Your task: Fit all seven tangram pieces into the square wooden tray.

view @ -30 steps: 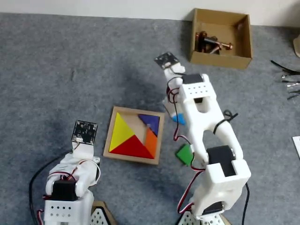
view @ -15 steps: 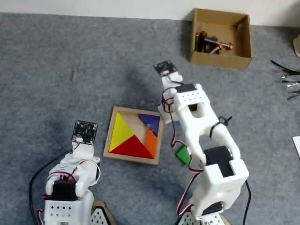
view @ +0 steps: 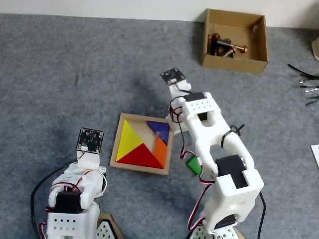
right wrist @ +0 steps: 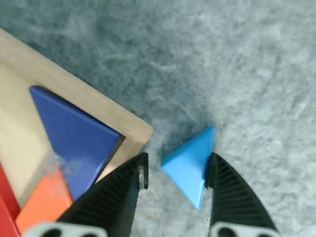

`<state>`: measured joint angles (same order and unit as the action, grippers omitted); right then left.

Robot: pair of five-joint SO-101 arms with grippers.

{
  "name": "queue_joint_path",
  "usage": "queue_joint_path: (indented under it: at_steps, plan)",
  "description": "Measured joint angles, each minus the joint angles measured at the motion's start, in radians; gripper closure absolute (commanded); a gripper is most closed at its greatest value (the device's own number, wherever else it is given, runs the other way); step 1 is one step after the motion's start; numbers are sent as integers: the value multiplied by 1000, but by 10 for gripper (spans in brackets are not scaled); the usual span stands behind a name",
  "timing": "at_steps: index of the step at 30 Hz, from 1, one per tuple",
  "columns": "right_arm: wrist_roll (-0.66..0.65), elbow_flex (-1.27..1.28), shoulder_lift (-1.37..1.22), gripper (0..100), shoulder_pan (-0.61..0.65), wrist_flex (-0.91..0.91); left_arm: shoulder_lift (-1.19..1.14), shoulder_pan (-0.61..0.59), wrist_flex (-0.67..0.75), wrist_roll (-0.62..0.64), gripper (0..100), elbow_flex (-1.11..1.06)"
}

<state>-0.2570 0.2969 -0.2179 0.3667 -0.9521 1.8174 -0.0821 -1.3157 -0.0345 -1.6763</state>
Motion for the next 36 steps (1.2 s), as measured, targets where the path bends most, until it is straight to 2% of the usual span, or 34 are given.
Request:
queue_joint_path:
  at_steps: [17, 24, 36]
  plan:
    - [0, 8, -91, 819, -3, 5, 0, 0, 0, 0, 995, 0]
    - [0, -3, -92, 923, -6, 15, 0, 0, 0, 0, 995, 0]
    - [0, -3, -94, 930, -8, 17, 0, 0, 0, 0, 995, 0]
